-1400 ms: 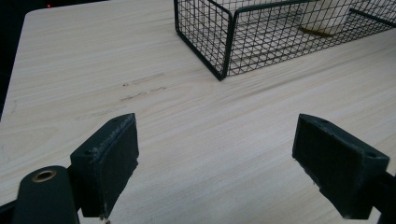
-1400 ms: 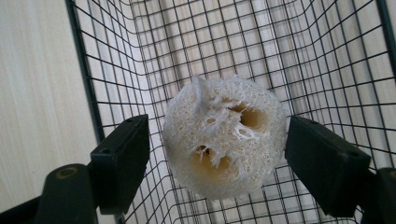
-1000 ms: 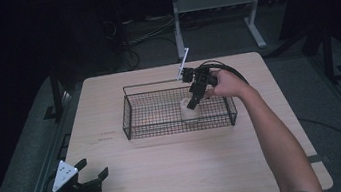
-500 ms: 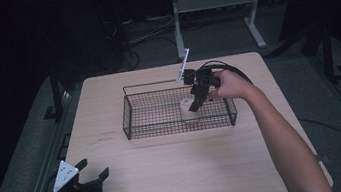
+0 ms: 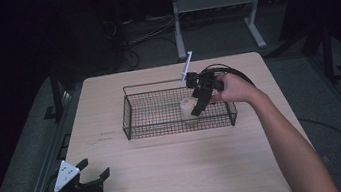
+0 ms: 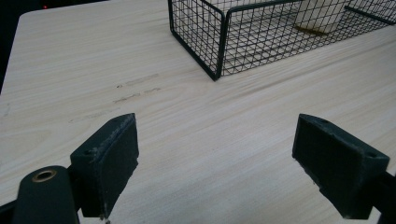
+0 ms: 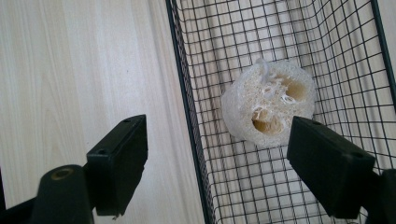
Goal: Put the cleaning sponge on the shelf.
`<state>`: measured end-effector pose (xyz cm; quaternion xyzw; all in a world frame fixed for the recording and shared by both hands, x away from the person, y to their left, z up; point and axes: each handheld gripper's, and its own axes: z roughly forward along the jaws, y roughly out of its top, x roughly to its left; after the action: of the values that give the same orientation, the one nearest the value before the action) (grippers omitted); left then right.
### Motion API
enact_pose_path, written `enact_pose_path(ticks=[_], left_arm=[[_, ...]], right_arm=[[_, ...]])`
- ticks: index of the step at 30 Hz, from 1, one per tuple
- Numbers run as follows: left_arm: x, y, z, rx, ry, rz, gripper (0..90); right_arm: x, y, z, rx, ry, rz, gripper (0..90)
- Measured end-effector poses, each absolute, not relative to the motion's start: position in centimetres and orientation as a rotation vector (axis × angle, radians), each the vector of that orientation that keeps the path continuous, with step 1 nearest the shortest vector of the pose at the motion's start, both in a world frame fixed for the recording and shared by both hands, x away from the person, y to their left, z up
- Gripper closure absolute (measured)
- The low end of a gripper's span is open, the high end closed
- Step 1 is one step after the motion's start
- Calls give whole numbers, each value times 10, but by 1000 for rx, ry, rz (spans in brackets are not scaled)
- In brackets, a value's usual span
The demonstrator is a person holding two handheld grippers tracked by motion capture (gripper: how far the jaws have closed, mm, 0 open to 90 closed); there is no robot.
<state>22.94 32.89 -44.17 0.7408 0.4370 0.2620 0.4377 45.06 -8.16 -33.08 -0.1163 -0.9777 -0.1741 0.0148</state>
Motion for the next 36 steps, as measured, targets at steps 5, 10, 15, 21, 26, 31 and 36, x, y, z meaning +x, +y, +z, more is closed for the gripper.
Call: enact_pose_path(ticks=[5, 10, 15, 21, 26, 31, 36], left_arm=[[229, 329, -442, 1841, 1088, 652, 137], [230, 328, -442, 1839, 1085, 648, 137], [229, 329, -441, 1838, 1086, 654, 137], [229, 329, -441, 1841, 1089, 655, 137], [229, 328, -442, 1847, 1085, 653, 137], [229, 327, -442, 1850, 1082, 655, 137], [229, 326, -442, 1851, 1082, 656, 137]], right_arm=[[446, -81, -328, -351, -3048, -537, 190], [441, -79, -327, -327, -3058, -534, 186], [435, -79, -330, -318, -3053, -547, 187], [426, -85, -333, -316, -3050, -540, 187], [419, -92, -330, -325, -3056, -561, 187], [411, -97, -329, -318, -3060, -579, 184], [405, -101, -333, -333, -3047, -622, 184]])
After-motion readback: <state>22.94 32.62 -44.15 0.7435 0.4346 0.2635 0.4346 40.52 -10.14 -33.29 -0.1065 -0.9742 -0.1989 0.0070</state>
